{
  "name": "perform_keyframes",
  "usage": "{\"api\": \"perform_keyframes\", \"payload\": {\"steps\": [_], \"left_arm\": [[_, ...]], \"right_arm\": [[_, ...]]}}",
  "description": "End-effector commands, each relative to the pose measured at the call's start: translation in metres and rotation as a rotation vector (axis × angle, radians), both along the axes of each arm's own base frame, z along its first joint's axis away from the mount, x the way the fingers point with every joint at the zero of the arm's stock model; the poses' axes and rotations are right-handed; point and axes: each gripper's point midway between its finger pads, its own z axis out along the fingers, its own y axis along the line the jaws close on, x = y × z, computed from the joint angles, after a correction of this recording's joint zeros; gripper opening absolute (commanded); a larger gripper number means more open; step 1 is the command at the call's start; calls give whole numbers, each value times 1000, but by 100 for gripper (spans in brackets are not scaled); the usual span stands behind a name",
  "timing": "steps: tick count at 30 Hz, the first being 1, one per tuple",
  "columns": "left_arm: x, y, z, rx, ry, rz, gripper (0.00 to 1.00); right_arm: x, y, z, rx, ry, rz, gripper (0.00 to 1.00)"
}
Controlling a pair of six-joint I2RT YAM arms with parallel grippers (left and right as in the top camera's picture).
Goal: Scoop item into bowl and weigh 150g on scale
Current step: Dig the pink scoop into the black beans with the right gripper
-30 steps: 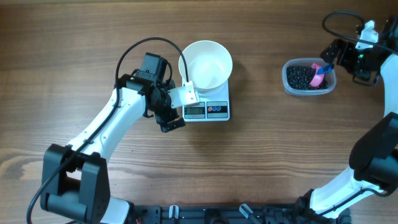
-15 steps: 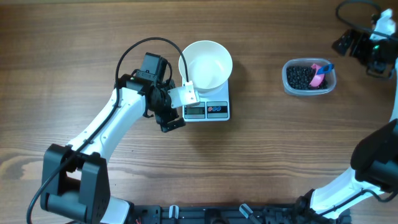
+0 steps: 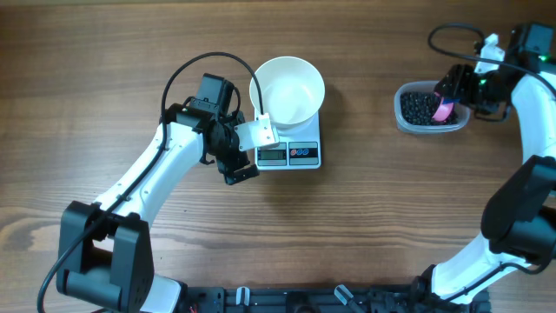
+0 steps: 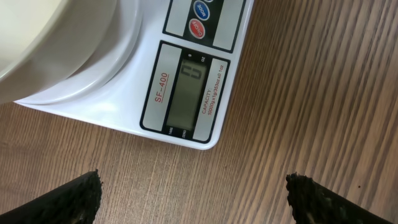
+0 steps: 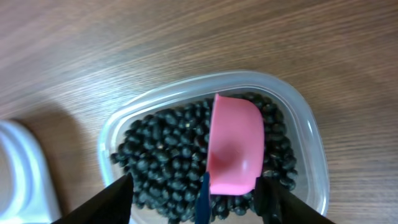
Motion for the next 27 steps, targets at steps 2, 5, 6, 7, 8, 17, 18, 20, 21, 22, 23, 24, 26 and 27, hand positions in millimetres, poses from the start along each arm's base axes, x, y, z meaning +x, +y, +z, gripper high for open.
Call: {"api": "perform_keyframes", "payload": {"steps": [2,5,6,7,8,17,18,20,21,22,23,24,26,27], "left_arm": [[-3,-1,-4,-11,16,-15,100],[-2,-1,-4,-11,16,-15,100],[-2,-1,-4,-11,16,-15,100],[-2,-1,-4,-11,16,-15,100],[-2,-1,-4,-11,16,-15,100],[-2,-1,-4,-11,16,-15,100],[-2,-1,-4,-11,16,-15,100],[-2,-1,-4,-11,16,-15,100],[-2,-1,-4,-11,16,-15,100],[-2,-1,-4,-11,16,-15,100],[-2,-1,-4,-11,16,-15,100],[-2,-1,-4,-11,16,-15,100],[-2,-1,-4,-11,16,-15,100],[-2,-1,-4,-11,16,-15,100]], "right_arm": [[-3,-13,-1,-129,32,-63,62],[-3,-13,-1,-127,35,-70,52],[-2,-14,-1,-127,29,-74,45],[-1,-14,0,-122,27,-87,41],[-2,-14,1,-117,31,-97,38],[-1,-10,21,-99,19,-93,38],[0,-12,22,-108,17,-96,36],[0,-12,21,-107,19,-96,19],[-2,-11,21,-102,27,-94,16],[-5,-10,20,-99,38,-94,15],[-7,-9,19,-97,46,-93,15],[-9,-8,18,-93,55,-88,7],[-10,-9,16,-107,58,-74,4],[-8,-10,14,-117,48,-53,4]]}}
